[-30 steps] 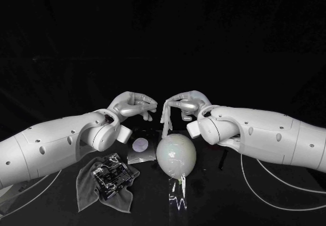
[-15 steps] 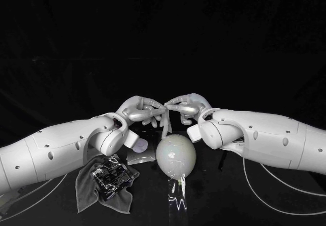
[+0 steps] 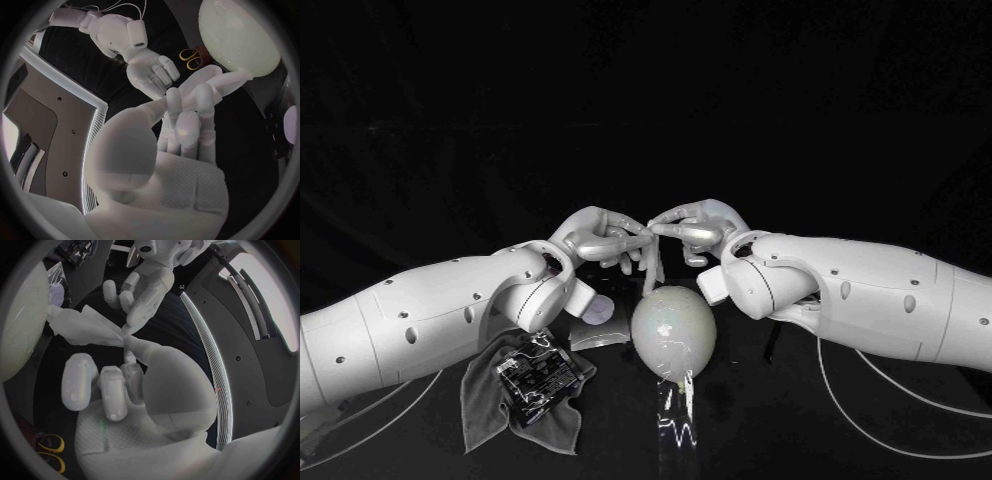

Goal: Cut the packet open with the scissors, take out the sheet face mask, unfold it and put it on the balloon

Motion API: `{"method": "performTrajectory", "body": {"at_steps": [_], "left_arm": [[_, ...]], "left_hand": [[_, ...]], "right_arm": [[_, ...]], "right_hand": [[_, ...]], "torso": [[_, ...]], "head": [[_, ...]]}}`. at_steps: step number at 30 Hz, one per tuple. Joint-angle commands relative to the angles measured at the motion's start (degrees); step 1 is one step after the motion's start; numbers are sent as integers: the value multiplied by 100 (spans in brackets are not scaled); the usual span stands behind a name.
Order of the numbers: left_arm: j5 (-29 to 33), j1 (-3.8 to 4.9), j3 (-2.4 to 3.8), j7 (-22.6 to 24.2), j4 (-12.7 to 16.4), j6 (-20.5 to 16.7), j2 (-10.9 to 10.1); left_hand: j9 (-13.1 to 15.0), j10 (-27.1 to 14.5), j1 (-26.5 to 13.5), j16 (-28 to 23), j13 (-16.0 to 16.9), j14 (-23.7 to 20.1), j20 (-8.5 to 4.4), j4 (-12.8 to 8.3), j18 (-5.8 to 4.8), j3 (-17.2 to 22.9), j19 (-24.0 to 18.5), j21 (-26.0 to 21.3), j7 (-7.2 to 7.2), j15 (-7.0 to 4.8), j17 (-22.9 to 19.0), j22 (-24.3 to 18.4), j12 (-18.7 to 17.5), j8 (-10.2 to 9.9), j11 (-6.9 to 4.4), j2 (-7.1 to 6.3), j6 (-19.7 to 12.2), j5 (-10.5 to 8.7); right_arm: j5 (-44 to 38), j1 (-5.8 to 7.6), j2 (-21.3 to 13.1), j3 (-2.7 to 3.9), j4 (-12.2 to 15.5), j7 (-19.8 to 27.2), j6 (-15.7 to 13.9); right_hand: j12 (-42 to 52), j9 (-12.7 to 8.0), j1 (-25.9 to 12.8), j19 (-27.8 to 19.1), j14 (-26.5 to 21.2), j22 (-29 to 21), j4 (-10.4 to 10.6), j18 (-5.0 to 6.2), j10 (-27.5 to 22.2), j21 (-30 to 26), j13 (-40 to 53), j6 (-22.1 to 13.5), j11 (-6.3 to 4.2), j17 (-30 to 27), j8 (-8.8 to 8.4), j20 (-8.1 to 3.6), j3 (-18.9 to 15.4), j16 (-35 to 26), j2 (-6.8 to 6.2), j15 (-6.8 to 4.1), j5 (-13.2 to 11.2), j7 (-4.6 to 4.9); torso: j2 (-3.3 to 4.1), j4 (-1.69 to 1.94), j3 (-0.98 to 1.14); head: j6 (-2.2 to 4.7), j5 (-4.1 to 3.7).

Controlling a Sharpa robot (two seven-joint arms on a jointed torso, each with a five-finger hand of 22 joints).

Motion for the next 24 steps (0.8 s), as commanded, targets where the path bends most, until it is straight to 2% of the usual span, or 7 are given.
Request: {"method": "performTrajectory", "body": {"at_steps": [1,18,24], "left_arm": [[-173,2,7,-179,1,-204,9],[-192,2,6,-351,-92,-439,52],[-200,2,5,-396,-99,-434,69]], "left_hand": [[0,-57,-40,35,8,33,20,-2,81,29,-41,39,-11,16,1,9,21,-26,5,-32,28,-7],[-36,-362,-61,23,32,-35,46,-4,73,93,-119,98,48,62,-78,54,-48,-139,62,-107,-21,-8],[-44,-392,-94,6,34,-64,59,-4,73,62,-149,104,58,73,-114,60,-54,-165,72,-186,-24,-9]], "right_arm": [[-86,5,-8,6,31,51,51],[-104,5,-70,6,164,65,74],[-109,5,-69,6,183,68,76]], "right_hand": [[24,529,12,-32,526,1018,-2,-20,146,5,906,48,-14,1278,43,3,25,31,58,-35,39,-10],[25,532,4,-27,531,1020,-11,-21,147,13,907,46,-16,1289,51,3,37,35,56,-36,39,-11],[25,532,4,-27,531,1020,-11,-21,147,13,907,46,-16,1289,51,3,37,35,56,-36,39,-11]], "torso": [[0,0,-3],[3,-5,0],[2,-3,1]], "head": [[3,4],[-11,16],[-16,18]]}}
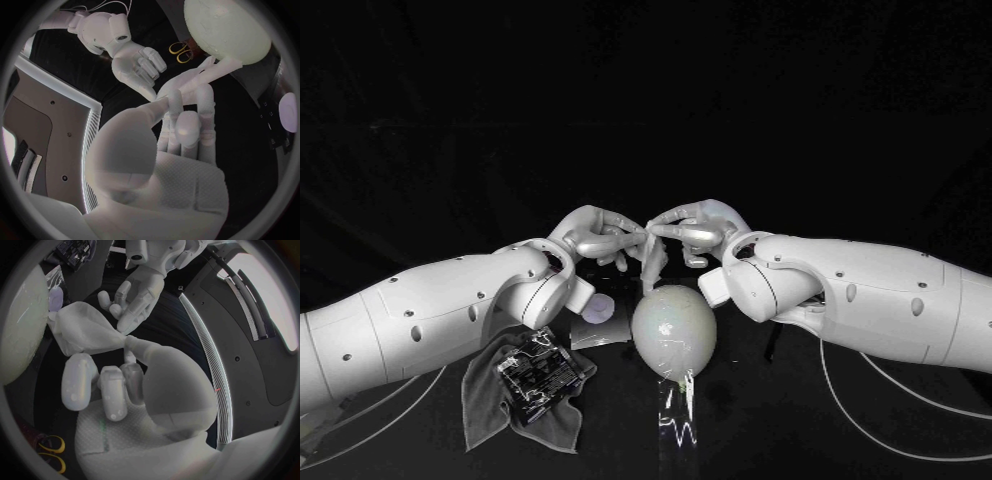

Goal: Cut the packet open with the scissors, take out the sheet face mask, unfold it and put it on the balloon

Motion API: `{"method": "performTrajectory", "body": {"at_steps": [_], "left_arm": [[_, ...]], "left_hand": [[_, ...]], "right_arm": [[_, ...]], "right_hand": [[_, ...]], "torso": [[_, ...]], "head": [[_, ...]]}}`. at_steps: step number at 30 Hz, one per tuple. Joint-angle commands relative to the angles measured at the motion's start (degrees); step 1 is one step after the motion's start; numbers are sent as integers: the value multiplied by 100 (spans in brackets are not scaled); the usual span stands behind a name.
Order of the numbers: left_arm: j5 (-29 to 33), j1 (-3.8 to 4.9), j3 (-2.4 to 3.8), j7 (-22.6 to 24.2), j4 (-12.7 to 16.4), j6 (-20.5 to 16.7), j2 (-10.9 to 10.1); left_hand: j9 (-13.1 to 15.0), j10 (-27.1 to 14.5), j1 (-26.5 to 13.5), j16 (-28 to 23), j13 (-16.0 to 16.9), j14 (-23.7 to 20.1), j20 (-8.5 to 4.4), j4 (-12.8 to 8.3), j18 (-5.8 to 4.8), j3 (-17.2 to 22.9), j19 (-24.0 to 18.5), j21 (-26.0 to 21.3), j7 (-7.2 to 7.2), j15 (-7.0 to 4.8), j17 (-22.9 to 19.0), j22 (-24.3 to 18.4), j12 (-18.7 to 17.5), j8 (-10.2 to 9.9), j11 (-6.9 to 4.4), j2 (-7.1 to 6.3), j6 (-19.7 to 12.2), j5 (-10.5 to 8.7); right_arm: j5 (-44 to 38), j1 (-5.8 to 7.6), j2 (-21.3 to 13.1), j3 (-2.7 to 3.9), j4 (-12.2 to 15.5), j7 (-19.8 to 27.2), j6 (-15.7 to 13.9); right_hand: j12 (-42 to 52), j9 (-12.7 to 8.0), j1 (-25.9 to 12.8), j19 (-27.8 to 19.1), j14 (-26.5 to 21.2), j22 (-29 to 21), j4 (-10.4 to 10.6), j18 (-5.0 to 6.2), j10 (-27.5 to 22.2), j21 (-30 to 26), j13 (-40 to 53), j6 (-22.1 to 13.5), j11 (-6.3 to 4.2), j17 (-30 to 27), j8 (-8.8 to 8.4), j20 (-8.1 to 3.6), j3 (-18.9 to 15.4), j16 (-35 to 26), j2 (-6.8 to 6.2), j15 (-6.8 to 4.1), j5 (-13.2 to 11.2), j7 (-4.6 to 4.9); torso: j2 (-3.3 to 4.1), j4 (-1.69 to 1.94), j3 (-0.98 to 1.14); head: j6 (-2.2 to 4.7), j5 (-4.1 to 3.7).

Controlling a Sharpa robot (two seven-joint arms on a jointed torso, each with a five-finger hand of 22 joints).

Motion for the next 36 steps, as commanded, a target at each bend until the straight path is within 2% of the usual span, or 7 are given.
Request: {"method": "performTrajectory", "body": {"at_steps": [1,3,10,18,25,36], "left_arm": [[-40,4,6,-71,1,-64,20],[-44,4,6,-76,-1,-50,24],[-108,4,6,-93,-2,59,45],[-161,3,6,-90,1,239,46],[-193,1,5,-104,-7,309,52],[-204,-5,5,-128,-70,353,95]], "left_hand": [[-12,-61,-12,-39,0,-22,-1,4,110,-18,-53,30,44,24,-34,13,-35,-55,2,-95,-10,-8],[-13,-66,-15,-37,0,-24,1,4,111,-22,-56,31,46,25,-32,14,-37,-60,3,-105,-14,-8],[-64,-82,-104,-20,-3,-45,25,17,110,-133,-97,27,85,47,-35,14,-46,-178,27,-294,-131,-8],[-118,-77,-107,3,-11,-65,48,-6,112,-210,-125,23,120,69,-33,11,-56,-291,52,-427,-224,-9],[-130,-70,-101,31,-12,-59,53,-9,112,-221,-129,22,124,74,0,10,-56,-315,55,-438,-238,-8],[-144,3,-63,185,5,9,57,11,121,-210,-113,50,112,67,167,21,-14,-335,44,-351,-162,-8]], "right_arm": [[-76,4,0,5,18,61,70],[-77,4,0,5,21,63,68],[-78,4,4,5,25,75,60],[-78,4,8,5,9,87,45],[-78,4,7,5,14,92,42],[-80,4,-18,5,78,98,44]], "right_hand": [[17,532,-2,-27,531,1016,-11,-19,152,13,905,45,-9,1292,40,3,38,22,40,-36,17,15],[17,532,-2,-27,531,1016,-11,-19,152,13,905,45,-9,1292,40,3,38,22,40,-36,17,15],[17,532,-2,-27,531,1016,-11,-19,152,13,905,45,-9,1292,40,3,38,22,40,-36,17,15],[22,535,-12,-31,530,1014,-17,-17,155,8,909,42,-10,1291,48,2,50,22,40,-38,16,14],[22,535,-12,-31,530,1014,-17,-17,155,8,909,42,-10,1291,48,2,50,22,40,-38,16,14],[22,535,-12,-31,530,1014,-17,-17,155,8,909,42,-10,1291,48,2,50,22,40,-38,16,14]], "torso": [[-2,2,1],[-1,3,-1],[0,6,0],[0,4,0],[0,2,1],[0,1,0]], "head": [[-5,-3],[-5,-5],[-11,1],[-15,2],[-17,3],[-21,4]]}}
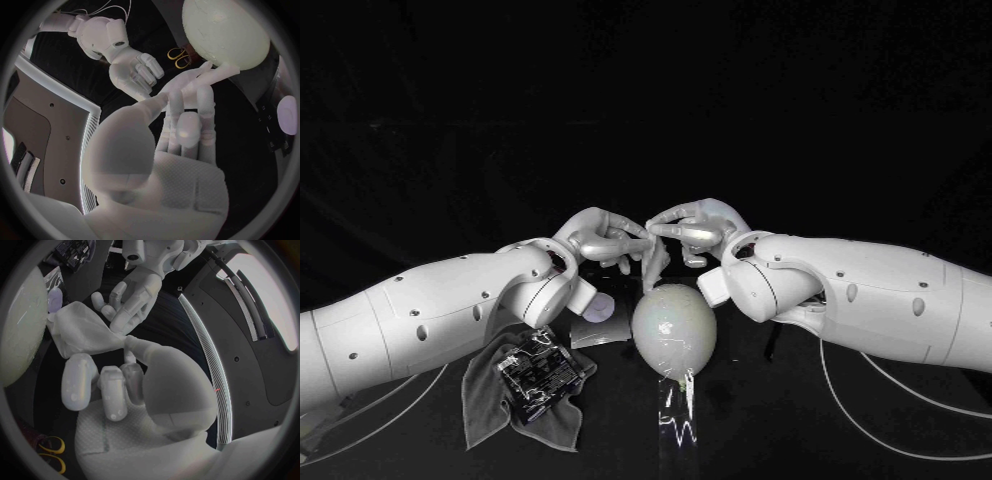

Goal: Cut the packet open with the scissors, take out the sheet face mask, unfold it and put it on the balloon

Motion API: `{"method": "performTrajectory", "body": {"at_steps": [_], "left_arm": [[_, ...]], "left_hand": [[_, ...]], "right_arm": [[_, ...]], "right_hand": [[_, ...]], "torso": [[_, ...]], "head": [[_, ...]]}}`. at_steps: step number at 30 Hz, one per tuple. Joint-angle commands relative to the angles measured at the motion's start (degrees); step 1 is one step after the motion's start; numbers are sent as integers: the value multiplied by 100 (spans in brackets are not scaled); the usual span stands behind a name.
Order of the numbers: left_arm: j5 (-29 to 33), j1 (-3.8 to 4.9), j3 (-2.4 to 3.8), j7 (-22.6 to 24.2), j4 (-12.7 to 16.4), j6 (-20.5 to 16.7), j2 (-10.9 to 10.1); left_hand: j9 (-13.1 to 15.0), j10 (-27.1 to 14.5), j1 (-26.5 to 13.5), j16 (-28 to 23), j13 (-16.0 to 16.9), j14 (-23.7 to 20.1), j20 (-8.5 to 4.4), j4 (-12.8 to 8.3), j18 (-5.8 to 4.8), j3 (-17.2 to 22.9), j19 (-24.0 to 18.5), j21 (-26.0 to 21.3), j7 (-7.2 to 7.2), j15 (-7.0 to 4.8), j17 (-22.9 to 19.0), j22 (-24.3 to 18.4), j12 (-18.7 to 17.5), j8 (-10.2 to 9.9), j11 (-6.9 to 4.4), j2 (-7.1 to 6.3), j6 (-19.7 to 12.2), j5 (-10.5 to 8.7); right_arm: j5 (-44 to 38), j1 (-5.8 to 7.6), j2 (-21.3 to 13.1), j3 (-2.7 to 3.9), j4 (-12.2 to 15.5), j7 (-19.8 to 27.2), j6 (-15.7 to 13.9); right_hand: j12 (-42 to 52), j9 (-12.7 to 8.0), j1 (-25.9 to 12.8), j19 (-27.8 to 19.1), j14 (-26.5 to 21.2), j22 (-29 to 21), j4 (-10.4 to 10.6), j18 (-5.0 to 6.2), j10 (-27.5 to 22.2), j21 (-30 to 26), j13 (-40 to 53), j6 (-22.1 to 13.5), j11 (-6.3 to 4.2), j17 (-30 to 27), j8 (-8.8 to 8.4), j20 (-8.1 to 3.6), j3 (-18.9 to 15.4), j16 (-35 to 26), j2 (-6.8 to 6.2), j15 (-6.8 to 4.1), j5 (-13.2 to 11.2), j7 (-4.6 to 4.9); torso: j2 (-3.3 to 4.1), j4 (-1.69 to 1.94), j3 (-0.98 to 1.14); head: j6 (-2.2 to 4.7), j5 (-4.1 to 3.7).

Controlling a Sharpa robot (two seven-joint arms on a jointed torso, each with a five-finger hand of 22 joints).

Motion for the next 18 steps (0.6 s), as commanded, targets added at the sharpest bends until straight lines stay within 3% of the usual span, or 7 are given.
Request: {"method": "performTrajectory", "body": {"at_steps": [1,18], "left_arm": [[-37,0,6,-8,-8,129,28],[-62,-7,0,-81,-67,301,16]], "left_hand": [[-8,58,45,44,13,39,-6,24,67,-11,-7,47,-14,2,36,15,15,-36,-12,42,57,-8],[-7,113,65,124,57,71,-21,28,71,-50,14,94,-59,-24,73,38,86,-15,-47,59,222,-8]], "right_arm": [[-66,4,-13,5,40,85,46],[-78,3,-77,6,29,124,12]], "right_hand": [[30,535,-11,-31,530,1015,8,-16,137,8,909,30,11,1291,28,3,26,22,43,-37,17,2],[22,539,-22,-24,533,1018,3,-18,132,18,902,27,11,1296,36,2,37,23,43,-38,17,1]], "torso": [[1,0,0],[-1,2,0]], "head": [[-4,3],[-13,-16]]}}
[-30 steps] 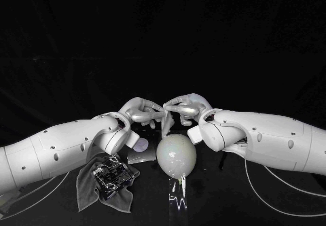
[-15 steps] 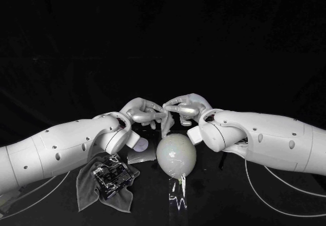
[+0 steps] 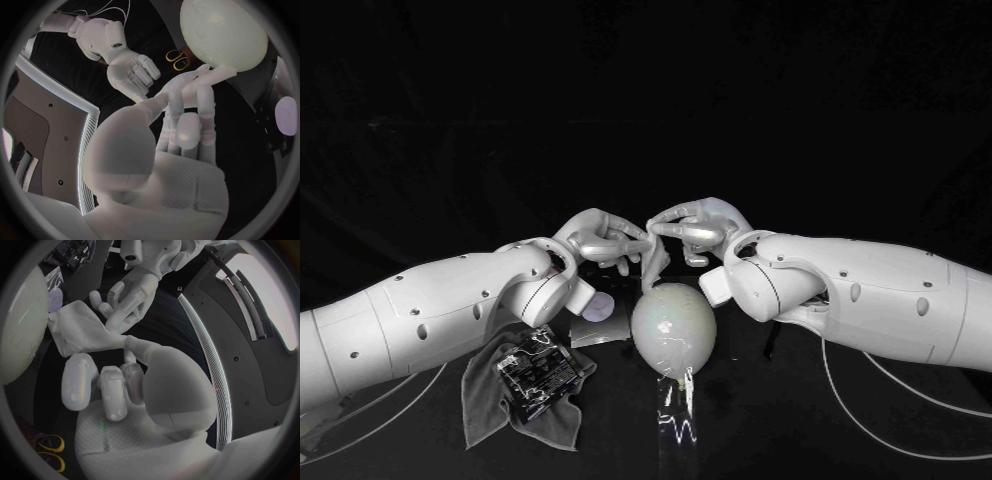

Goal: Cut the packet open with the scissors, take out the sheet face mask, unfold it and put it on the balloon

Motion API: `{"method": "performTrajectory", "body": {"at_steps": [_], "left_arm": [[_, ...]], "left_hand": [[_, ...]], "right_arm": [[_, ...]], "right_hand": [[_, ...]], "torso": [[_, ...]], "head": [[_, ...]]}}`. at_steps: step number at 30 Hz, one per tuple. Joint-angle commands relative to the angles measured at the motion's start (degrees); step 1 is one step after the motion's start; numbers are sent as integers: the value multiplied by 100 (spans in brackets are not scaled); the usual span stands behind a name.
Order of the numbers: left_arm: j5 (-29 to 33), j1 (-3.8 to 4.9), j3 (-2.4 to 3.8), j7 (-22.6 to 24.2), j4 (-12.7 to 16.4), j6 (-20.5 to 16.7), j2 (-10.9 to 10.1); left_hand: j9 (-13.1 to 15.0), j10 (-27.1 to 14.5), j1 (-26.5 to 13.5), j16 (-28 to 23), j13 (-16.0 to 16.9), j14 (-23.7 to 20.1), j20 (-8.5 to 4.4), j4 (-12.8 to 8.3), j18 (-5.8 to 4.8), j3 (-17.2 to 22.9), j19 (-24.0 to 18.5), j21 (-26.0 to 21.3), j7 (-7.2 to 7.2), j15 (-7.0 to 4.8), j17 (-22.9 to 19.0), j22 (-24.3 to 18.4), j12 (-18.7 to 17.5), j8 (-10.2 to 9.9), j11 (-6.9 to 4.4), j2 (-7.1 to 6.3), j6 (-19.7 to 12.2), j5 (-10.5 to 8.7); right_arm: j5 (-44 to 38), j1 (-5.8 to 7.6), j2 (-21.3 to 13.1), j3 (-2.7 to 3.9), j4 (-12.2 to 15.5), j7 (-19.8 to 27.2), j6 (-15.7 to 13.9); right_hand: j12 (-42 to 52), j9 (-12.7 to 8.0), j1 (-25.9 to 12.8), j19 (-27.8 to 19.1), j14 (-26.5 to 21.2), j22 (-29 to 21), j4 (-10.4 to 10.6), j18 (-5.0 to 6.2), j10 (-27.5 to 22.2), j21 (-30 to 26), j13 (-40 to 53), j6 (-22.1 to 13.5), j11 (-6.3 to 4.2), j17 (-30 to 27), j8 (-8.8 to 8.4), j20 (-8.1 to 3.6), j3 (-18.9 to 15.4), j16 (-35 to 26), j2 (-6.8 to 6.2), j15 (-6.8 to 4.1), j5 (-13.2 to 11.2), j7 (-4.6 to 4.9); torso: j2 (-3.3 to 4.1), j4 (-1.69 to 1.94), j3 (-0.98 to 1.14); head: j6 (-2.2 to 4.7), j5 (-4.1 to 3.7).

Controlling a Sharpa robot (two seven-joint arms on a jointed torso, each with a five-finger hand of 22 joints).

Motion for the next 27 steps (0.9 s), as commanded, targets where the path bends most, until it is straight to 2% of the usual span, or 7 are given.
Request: {"method": "performTrajectory", "body": {"at_steps": [1,17,27], "left_arm": [[-35,0,5,-11,11,179,-11],[-33,-7,4,-23,45,583,-33],[-33,-8,3,-92,-14,617,17]], "left_hand": [[0,42,10,34,12,48,-23,18,75,-44,13,24,-5,-5,2,11,29,-10,-17,10,56,-8],[-12,68,-183,118,55,64,-31,162,73,-242,-7,24,-41,-24,58,7,87,-14,-42,-74,157,-9],[-49,38,-168,120,59,44,-31,191,71,-279,-16,19,-19,-17,33,2,81,-95,-30,-73,63,-8]], "right_arm": [[-75,3,-10,6,-31,101,15],[-90,3,-3,6,-96,102,27],[-102,3,-14,6,-55,105,31]], "right_hand": [[36,539,-22,-24,533,1018,2,-17,133,19,907,45,11,1293,35,2,38,20,44,-38,15,5],[36,539,-22,-24,533,1018,2,-17,133,19,907,45,11,1293,35,2,38,20,44,-38,15,5],[44,544,-38,-24,537,1017,-8,-17,139,19,914,40,10,1304,48,1,56,24,43,-39,15,4]], "torso": [[-1,3,0],[-1,2,0],[-1,-2,0]], "head": [[-1,-5],[-21,-1],[-17,3]]}}
